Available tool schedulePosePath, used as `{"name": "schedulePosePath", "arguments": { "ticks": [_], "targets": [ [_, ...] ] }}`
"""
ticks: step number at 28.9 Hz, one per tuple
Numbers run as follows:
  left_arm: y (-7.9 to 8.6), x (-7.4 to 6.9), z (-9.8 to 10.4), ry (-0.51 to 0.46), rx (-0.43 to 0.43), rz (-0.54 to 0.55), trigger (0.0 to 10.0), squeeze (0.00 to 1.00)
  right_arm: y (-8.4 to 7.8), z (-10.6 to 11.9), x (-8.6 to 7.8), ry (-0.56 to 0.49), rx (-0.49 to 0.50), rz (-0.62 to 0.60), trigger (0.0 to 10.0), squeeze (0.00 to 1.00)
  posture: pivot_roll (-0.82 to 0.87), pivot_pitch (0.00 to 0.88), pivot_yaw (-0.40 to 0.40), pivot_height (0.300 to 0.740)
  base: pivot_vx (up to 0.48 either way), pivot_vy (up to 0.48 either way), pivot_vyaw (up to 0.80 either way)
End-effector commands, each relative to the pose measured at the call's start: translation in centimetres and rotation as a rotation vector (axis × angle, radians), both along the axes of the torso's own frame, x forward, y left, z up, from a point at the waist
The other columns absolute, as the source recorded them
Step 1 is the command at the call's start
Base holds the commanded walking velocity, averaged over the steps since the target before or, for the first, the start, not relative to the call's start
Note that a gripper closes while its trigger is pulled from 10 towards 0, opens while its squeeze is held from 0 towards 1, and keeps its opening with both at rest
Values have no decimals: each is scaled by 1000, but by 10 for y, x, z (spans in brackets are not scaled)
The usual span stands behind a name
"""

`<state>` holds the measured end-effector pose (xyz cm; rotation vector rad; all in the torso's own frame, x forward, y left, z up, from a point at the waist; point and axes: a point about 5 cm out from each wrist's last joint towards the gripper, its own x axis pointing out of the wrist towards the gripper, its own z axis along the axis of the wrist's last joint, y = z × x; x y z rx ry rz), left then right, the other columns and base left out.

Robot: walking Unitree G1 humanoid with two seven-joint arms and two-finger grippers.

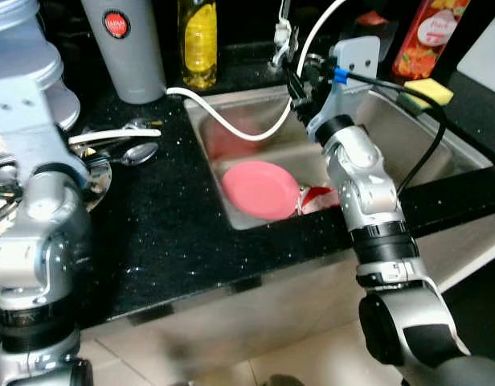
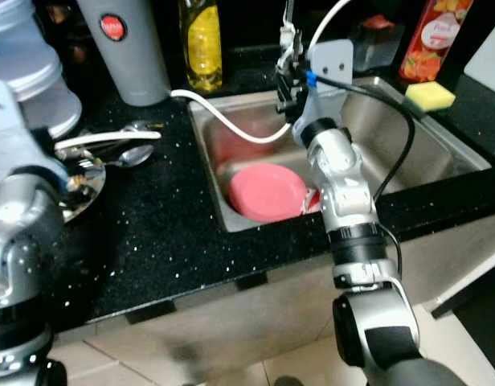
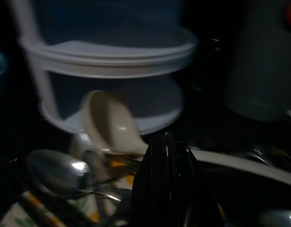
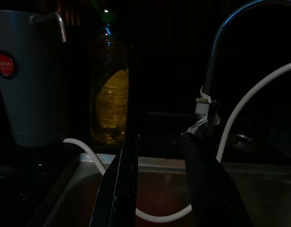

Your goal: Kitchen organization

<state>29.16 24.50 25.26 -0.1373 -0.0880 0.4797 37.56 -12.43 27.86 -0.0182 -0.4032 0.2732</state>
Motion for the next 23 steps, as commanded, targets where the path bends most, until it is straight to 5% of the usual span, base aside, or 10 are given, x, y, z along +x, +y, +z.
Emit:
{"name": "schedulePosePath", "arguments": {
  "ticks": [1, 5, 6, 13, 14, 23],
  "targets": [
    [8, 3, -10, 20, -69, 49, 0, 0, 0, 2, -2, -16, -13, 3, 10000, 0, -7, 14, -20, 740, 0, 0, 0],
    [26, 9, -19, 41, -145, 143, 0, 0, 1, 3, -1, -17, -15, 6, 10000, 0, -12, 17, -21, 740, 0, 0, 0],
    [35, 14, -22, 59, -157, 183, 10000, 0, 1, 3, -1, -18, -16, 7, 10000, 0, -15, 20, -18, 740, 0, 0, 0],
    [46, 26, -24, 88, -156, 219, 10000, 0, 1, 4, -2, -21, -14, 3, 10000, 0, -27, 30, -10, 740, 0, 0, 0],
    [49, 28, -22, 78, -155, 228, 10000, 1000, 0, 4, -3, -21, -14, 0, 10000, 0, -31, 34, -8, 740, 0, 0, 0],
    [47, 39, -2, 17, -100, 224, 10000, 1000, -4, 3, -5, -20, -11, -17, 10000, 0, -41, 44, 1, 740, 0, 0, 0]
  ]
}}
